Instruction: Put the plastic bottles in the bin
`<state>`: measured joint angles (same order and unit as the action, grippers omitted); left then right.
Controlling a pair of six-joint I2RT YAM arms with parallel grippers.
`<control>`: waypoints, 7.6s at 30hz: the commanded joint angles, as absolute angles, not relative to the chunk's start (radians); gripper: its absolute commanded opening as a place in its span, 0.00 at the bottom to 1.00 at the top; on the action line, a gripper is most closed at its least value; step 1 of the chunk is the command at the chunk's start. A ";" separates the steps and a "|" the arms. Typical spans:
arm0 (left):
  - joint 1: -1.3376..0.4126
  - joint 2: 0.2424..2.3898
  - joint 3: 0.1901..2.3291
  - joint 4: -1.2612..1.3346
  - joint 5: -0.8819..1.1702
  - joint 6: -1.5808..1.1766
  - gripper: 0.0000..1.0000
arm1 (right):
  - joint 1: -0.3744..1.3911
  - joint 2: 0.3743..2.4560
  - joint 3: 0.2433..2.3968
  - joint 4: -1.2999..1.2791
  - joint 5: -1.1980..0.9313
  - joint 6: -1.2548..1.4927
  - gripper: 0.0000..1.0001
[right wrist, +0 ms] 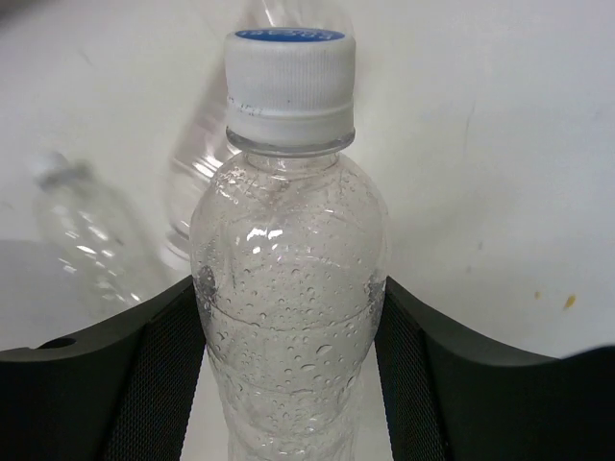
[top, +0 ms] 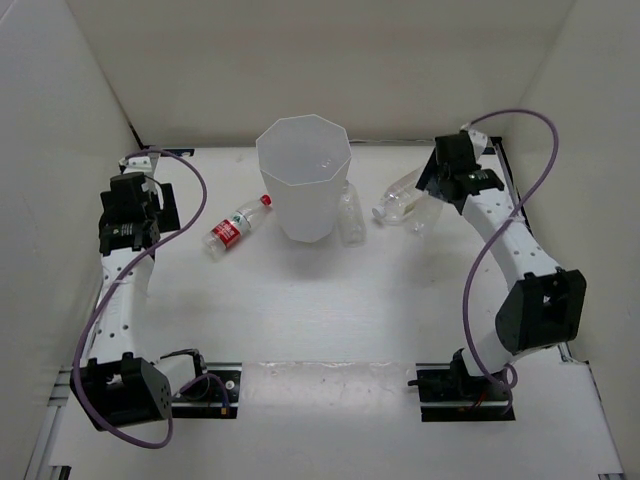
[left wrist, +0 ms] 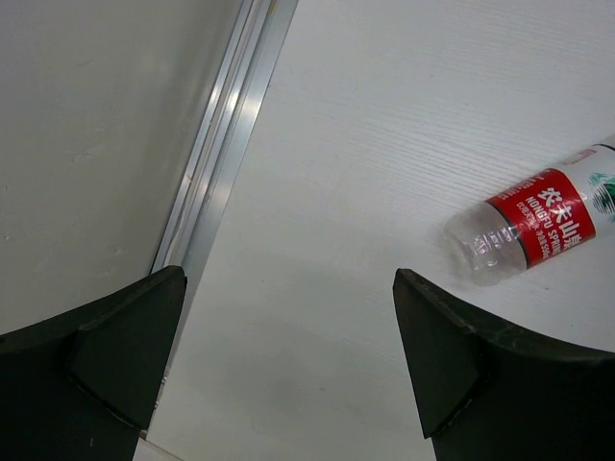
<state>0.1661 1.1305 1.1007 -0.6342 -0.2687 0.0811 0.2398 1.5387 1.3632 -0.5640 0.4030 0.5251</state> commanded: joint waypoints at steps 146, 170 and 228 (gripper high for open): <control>0.216 1.683 1.815 -0.910 0.543 0.296 0.20 | 0.735 1.091 1.433 -0.333 0.472 0.126 1.00; -0.416 1.853 2.297 -0.575 0.319 0.084 0.22 | 0.646 1.012 1.253 -0.503 0.713 0.379 1.00; -0.393 1.401 1.640 -0.575 -0.253 0.305 1.00 | 0.120 2.121 2.129 -1.015 0.345 1.083 1.00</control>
